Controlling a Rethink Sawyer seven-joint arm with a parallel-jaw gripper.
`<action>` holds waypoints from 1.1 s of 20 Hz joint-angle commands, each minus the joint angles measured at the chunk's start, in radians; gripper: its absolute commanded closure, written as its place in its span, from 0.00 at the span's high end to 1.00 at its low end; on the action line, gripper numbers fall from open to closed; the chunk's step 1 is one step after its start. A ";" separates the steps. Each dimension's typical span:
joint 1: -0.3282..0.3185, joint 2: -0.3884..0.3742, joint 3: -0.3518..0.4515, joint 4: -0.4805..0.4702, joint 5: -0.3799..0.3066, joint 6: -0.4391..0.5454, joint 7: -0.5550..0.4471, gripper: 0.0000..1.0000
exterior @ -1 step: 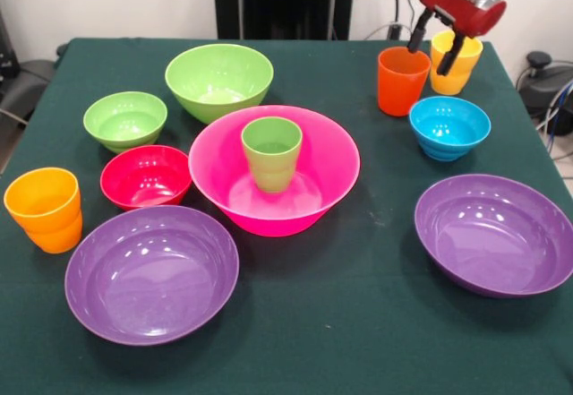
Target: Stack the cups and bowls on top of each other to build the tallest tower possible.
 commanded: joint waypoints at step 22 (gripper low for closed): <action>-0.081 0.090 0.208 0.057 0.018 -0.211 0.154 1.00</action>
